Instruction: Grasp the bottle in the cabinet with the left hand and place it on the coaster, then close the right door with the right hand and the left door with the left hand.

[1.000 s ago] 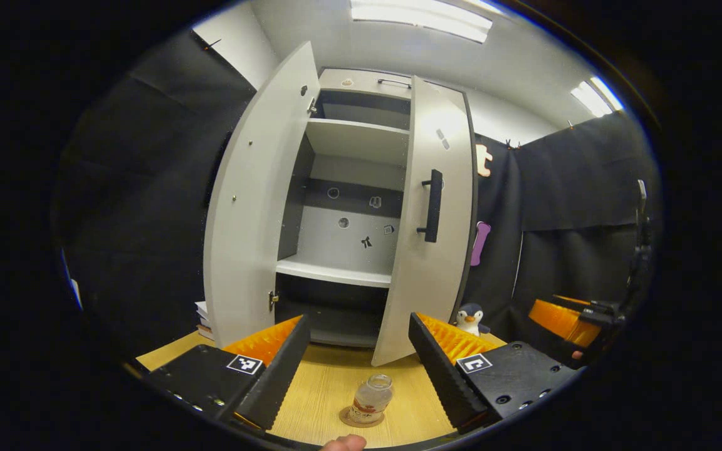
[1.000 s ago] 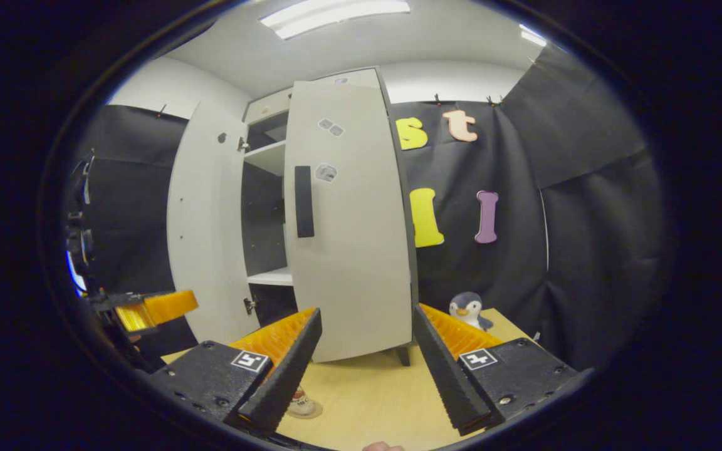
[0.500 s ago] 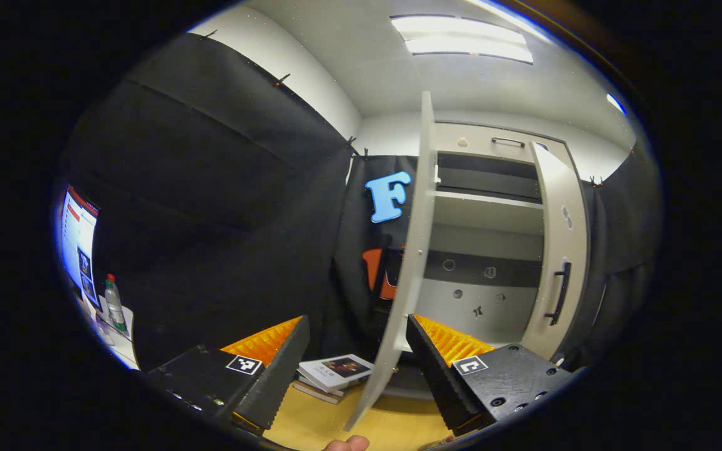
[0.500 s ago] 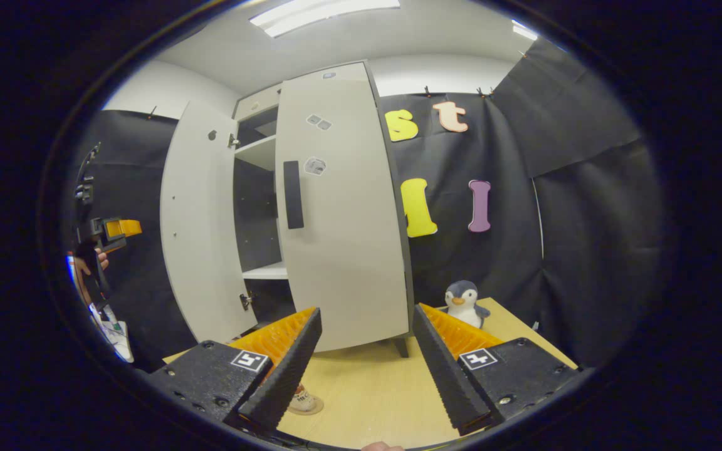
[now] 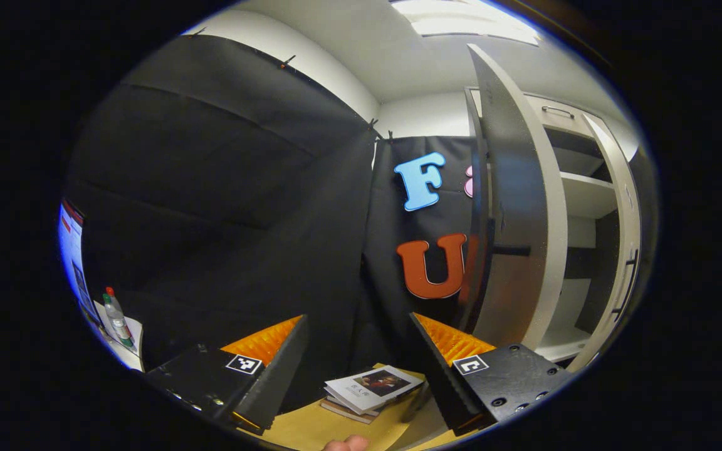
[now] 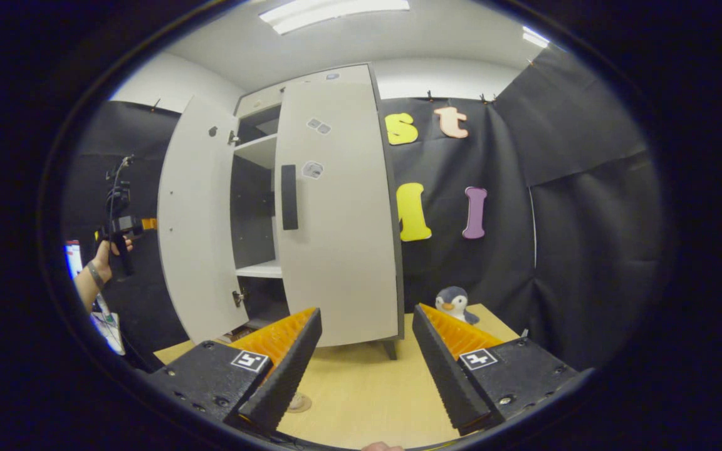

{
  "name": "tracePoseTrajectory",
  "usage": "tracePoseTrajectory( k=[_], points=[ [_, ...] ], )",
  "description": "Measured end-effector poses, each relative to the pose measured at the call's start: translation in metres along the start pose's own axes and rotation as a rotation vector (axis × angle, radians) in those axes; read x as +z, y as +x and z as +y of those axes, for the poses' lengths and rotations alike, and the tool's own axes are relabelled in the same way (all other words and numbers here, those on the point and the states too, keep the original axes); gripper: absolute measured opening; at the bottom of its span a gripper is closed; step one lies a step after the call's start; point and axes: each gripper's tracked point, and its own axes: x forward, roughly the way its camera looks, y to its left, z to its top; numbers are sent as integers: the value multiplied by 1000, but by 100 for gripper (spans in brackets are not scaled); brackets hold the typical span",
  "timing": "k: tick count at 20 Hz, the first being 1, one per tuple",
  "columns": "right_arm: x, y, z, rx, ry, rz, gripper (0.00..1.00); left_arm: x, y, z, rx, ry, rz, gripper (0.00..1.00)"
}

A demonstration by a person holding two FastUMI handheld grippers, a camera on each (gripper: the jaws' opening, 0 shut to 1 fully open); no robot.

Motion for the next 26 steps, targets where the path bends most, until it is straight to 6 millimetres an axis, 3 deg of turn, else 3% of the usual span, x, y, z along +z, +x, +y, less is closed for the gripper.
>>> tracePoseTrajectory(
  k=[1, 2, 8, 14, 16, 17, 18, 19, 20, 21, 22, 23, 26],
  points=[
    [1, 3, -1, -2, -1, -1, 96, 0, 2, 5, 13, 6, -15, 90],
    [3, 5, -2, -5, -2, -5, 96, 2, 5, 5, 22, -1, -31, 94],
    [7, 9, 4, 14, 5, -24, 96, 1, -1, -8, -14, 2, -16, 93],
    [6, 9, 1, 3, 9, -18, 96, 0, -17, -71, -126, -13, -20, 93],
    [10, 7, -3, -7, 19, -21, 96, -6, -22, -100, -182, -23, -24, 99],
    [12, 5, -5, -15, 20, -28, 96, -8, -24, -117, -218, -44, -19, 92],
    [13, 4, -8, -27, 18, -34, 96, -10, -24, -134, -255, -58, -15, 99],
    [14, 2, -10, -38, 18, -40, 96, -13, -23, -146, -280, -62, -9, 99],
    [15, -1, -14, -48, 19, -44, 96, -15, -21, -153, -287, -58, -7, 95],
    [16, -4, -16, -59, 21, -50, 96, -15, -20, -156, -284, -54, -7, 99],
    [16, -8, -17, -65, 23, -56, 96, -14, -20, -158, -288, -61, -7, 95],
    [17, -13, -20, -74, 23, -61, 95, -13, -20, -159, -291, -69, -8, 99],
    [17, -21, -31, -105, 17, -58, 96, -8, -23, -153, -285, -78, -10, 99]
  ],
)
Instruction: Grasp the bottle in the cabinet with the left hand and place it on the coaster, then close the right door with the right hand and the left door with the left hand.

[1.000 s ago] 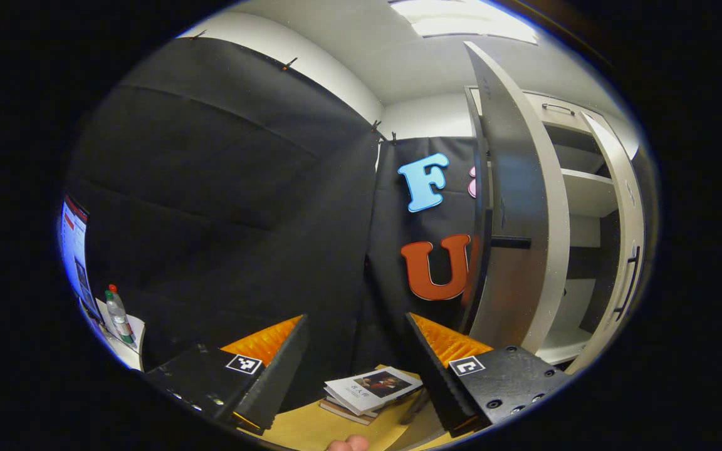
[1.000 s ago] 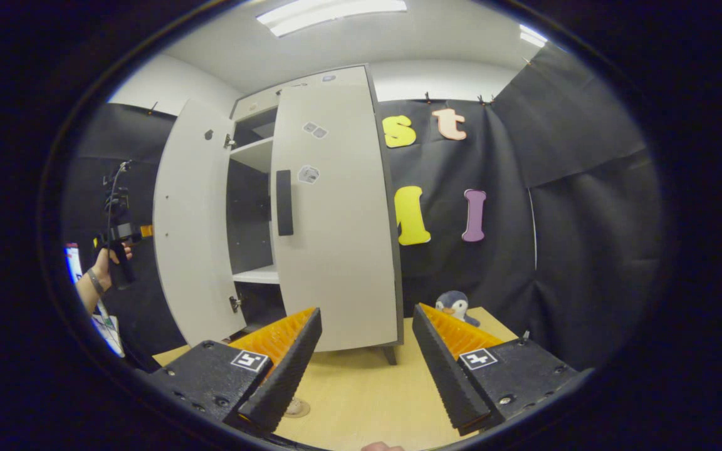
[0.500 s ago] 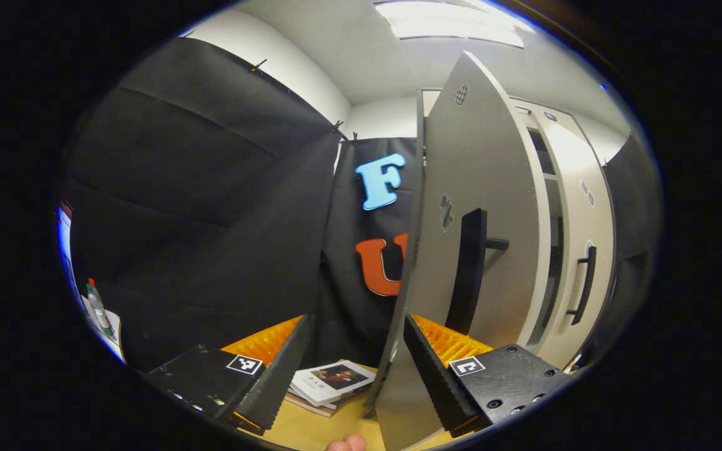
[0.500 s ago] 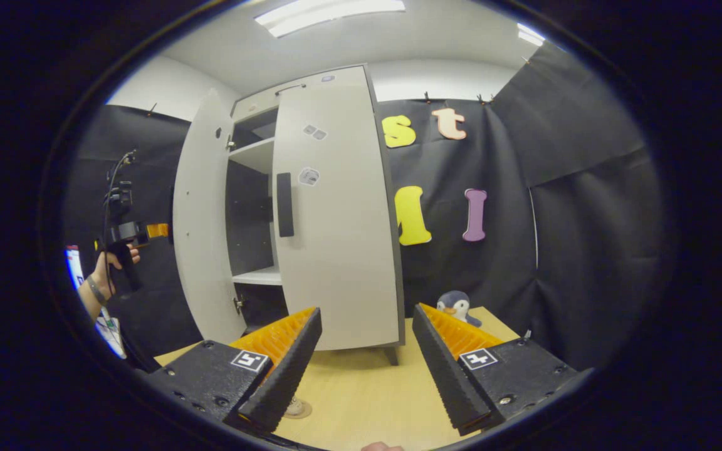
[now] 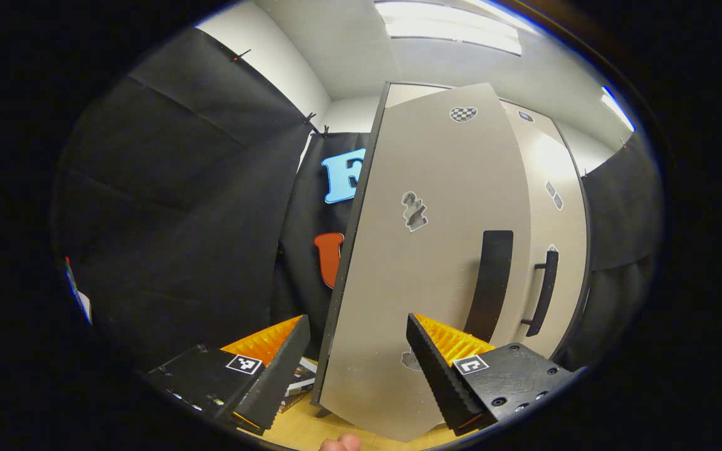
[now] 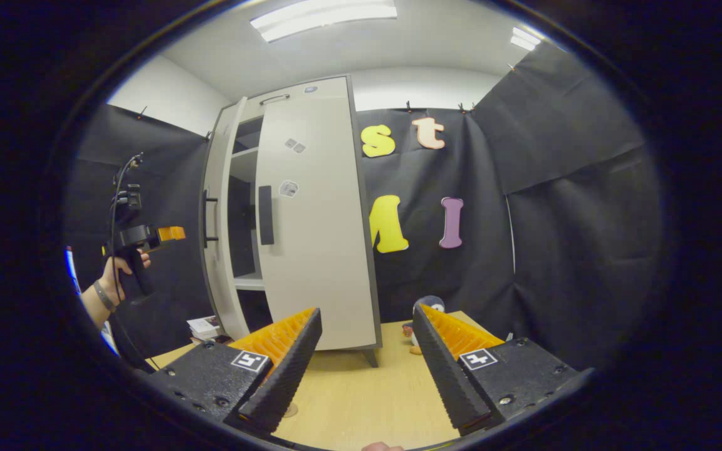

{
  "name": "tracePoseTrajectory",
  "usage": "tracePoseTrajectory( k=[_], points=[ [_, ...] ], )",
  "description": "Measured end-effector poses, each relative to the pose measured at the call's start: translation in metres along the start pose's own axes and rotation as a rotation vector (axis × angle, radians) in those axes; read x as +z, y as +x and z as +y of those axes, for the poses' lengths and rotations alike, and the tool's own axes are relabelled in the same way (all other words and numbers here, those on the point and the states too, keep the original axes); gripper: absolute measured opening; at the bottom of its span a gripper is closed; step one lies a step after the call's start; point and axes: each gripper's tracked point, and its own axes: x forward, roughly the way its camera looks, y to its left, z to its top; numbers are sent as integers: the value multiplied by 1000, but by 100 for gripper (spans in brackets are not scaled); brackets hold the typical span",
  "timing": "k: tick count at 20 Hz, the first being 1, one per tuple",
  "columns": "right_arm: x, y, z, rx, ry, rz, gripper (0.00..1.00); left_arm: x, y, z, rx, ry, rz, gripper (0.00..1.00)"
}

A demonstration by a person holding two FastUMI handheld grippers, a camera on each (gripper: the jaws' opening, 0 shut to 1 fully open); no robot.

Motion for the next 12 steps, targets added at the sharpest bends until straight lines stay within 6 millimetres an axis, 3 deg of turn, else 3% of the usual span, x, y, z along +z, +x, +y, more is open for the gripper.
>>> tracePoseTrajectory(
  k=[3, 4, 6, 7, 9, 10, 12],
  points=[
    [1, -1, -2, -9, 10, 2, 95, -1, -20, 1, -15, 33, 13, 99],
    [1, 0, -1, -6, 12, 6, 95, -1, -29, 3, -13, 64, 3, 95],
    [3, 5, 3, 9, 18, 10, 95, -5, -48, 4, -5, 108, 0, 99],
    [1, 9, 7, 20, 20, 18, 93, -11, -60, 0, -15, 120, 7, 95],
    [4, 16, 13, 41, 23, 26, 96, -26, -82, -15, -62, 113, 18, 95],
    [6, 19, 16, 54, 22, 31, 96, -32, -92, -23, -82, 106, 12, 99],
    [8, 22, 24, 74, 22, 37, 96, -45, -110, -36, -111, 99, 12, 95]
  ],
)
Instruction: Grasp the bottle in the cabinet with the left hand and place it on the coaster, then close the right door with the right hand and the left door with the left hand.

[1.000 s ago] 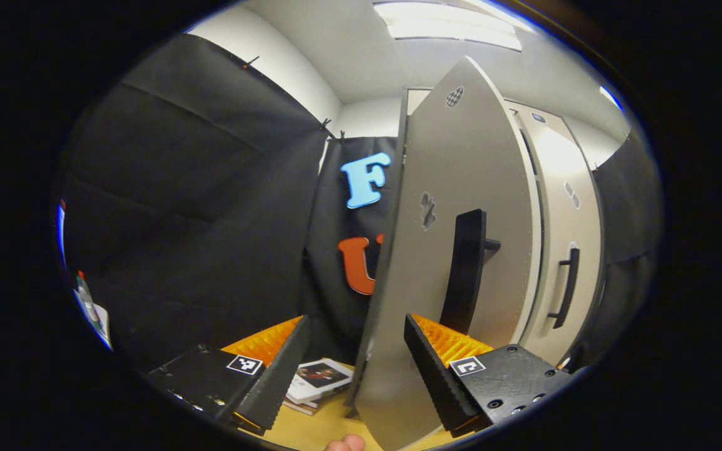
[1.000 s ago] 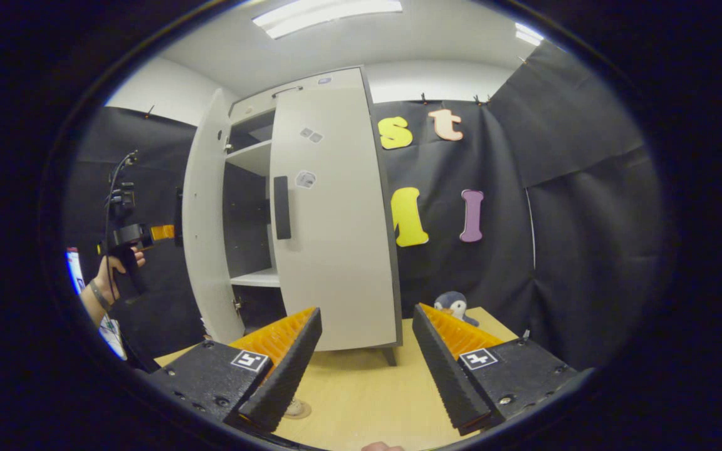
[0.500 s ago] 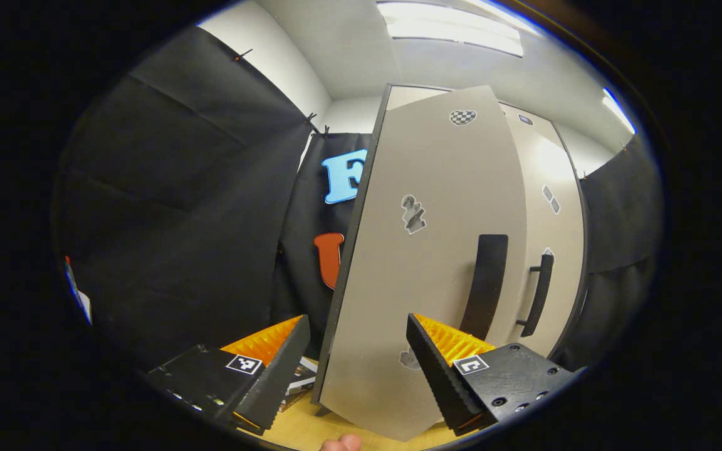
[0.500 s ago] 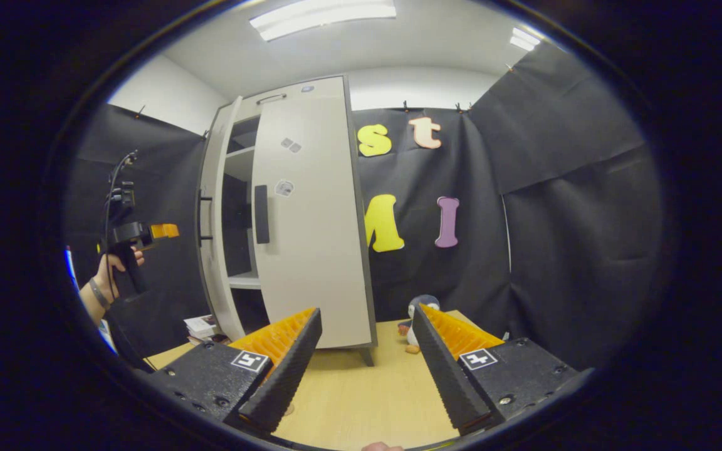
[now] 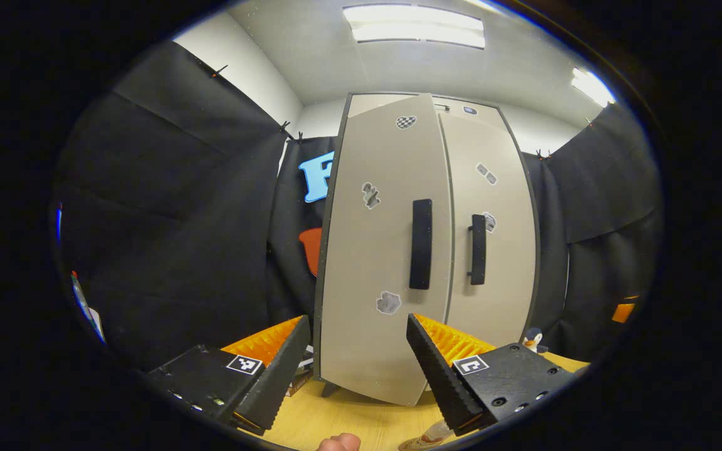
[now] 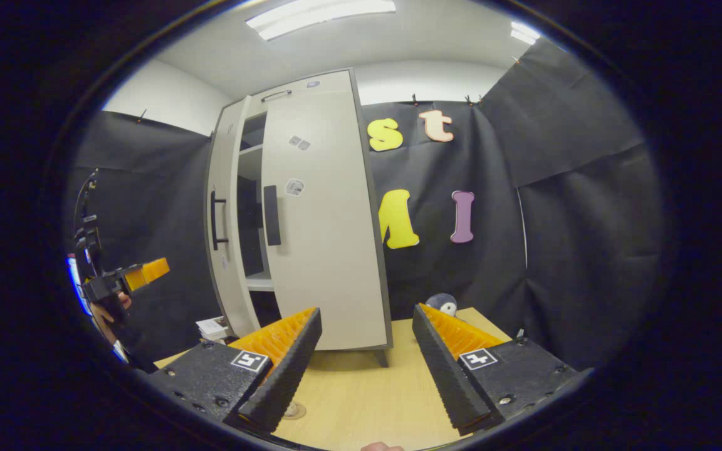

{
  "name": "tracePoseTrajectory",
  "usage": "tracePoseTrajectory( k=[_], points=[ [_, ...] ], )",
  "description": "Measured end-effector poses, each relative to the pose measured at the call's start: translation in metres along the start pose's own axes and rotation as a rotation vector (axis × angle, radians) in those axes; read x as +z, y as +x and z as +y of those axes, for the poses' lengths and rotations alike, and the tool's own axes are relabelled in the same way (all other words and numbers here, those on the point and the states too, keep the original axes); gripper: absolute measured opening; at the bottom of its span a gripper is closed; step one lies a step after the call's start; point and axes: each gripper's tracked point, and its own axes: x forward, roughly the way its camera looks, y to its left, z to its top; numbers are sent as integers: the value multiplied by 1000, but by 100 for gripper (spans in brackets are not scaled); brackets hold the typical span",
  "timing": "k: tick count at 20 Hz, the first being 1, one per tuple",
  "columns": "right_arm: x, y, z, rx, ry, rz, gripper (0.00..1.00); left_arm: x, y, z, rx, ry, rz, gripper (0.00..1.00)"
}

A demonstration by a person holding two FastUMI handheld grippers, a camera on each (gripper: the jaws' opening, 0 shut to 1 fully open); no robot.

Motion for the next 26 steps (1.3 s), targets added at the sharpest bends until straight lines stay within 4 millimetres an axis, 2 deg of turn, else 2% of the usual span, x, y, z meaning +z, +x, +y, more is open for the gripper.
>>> tracePoseTrajectory(
  k=[1, 2, 3, 5, 6, 7, 10, 15, 18, 19, 20, 25, 26],
  points=[
    [3, 0, 3, 7, 2, -3, 96, -8, -8, -9, -15, -3, 9, 99],
    [4, 0, 7, 14, 5, -7, 96, -16, -16, -16, -28, -6, 21, 95],
    [6, -1, 10, 21, 7, -10, 96, -21, -23, -20, -32, -9, 32, 99],
    [5, -4, 13, 22, 4, -9, 96, -30, -35, -27, -40, -10, 54, 99],
    [5, -6, 12, 17, 0, -13, 94, -32, -40, -31, -46, -15, 59, 95],
    [4, -8, 13, 12, -8, -16, 96, -33, -43, -35, -54, -12, 53, 95],
    [-1, -13, 9, -6, -26, -7, 94, -36, -46, -42, -63, 12, 57, 95],
    [3, -18, 8, -13, -4, -29, 96, -33, -45, -64, -125, -18, 53, 94],
    [6, -21, 7, -14, -11, -43, 99, -31, -44, -67, -132, -13, 47, 95],
    [6, -23, 6, -13, -13, -42, 95, -30, -46, -68, -134, -10, 44, 99],
    [6, -24, 6, -12, -15, -43, 96, -31, -45, -69, -137, -7, 46, 95],
    [4, -27, 8, -10, -17, -41, 96, -38, -50, -71, -142, 4, 64, 95],
    [3, -27, 10, -7, -18, -40, 93, -39, -49, -71, -142, 6, 65, 95]
  ],
)
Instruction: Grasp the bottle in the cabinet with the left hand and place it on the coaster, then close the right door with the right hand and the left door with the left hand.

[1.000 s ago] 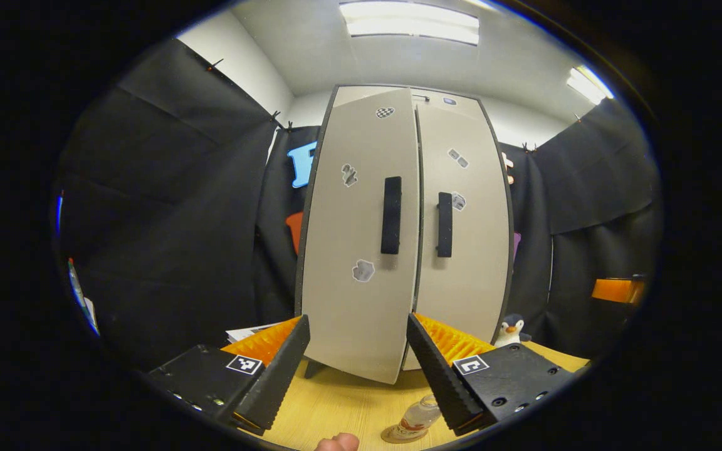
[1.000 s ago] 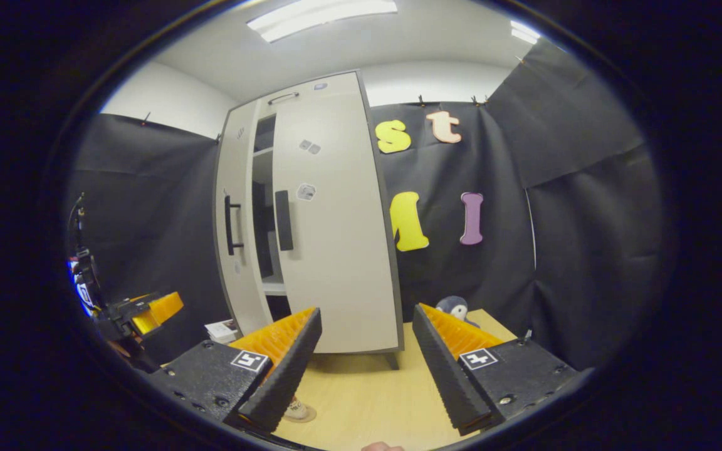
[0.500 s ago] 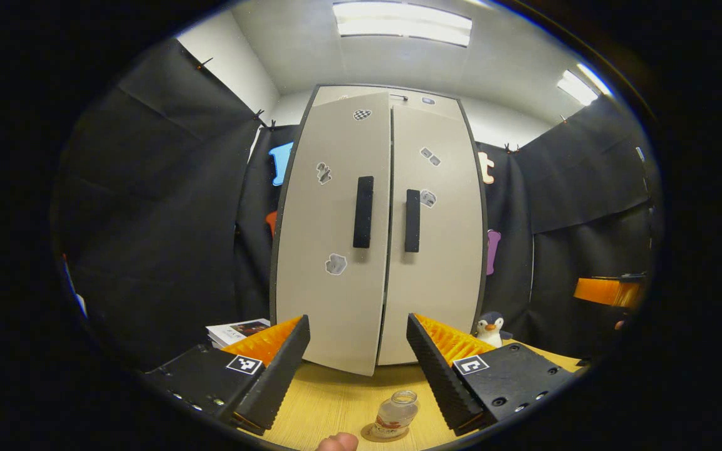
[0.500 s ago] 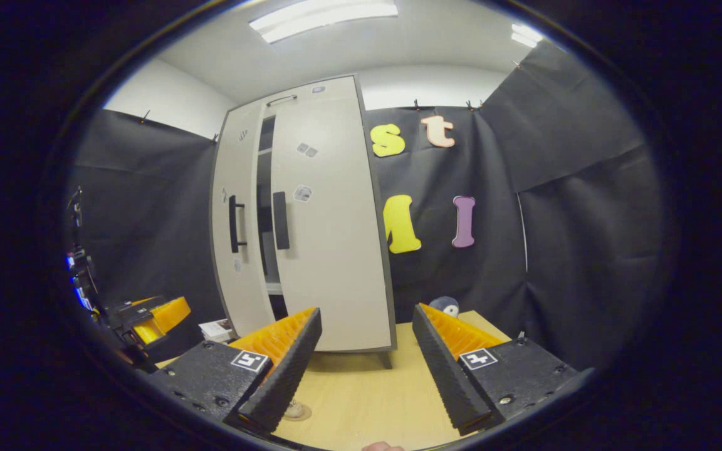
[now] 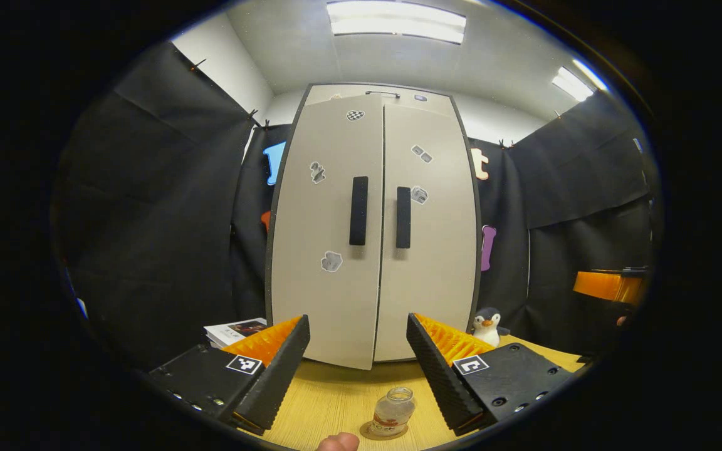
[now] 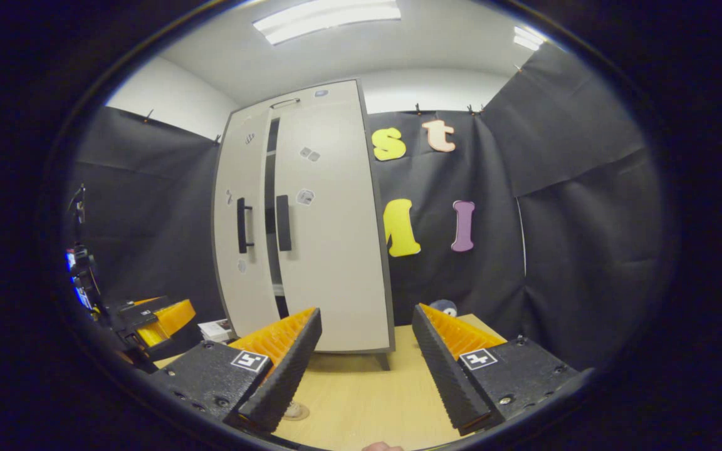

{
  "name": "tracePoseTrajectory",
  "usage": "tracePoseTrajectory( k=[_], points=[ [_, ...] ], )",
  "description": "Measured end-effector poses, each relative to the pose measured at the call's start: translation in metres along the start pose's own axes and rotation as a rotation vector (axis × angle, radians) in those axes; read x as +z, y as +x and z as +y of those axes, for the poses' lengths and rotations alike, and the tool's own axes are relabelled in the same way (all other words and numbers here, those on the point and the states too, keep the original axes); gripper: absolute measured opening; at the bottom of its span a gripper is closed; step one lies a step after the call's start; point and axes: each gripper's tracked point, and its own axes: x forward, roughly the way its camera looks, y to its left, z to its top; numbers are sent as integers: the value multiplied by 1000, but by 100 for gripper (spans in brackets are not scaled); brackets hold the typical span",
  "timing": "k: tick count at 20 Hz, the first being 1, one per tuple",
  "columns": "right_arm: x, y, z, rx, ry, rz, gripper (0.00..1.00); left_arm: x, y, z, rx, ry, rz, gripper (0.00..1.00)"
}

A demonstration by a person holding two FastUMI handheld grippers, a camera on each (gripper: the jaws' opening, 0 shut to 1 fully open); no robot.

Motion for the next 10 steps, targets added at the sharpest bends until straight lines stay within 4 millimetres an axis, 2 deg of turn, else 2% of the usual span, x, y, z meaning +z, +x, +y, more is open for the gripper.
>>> tracePoseTrajectory(
  k=[2, 10],
  points=[
    [0, 1, 2, 6, 0, 1, 96, 2, -1, 2, 3, 3, -2, 94],
    [-4, 3, 4, 9, -6, 13, 96, 0, 3, 3, 4, 9, -4, 95]
  ],
)
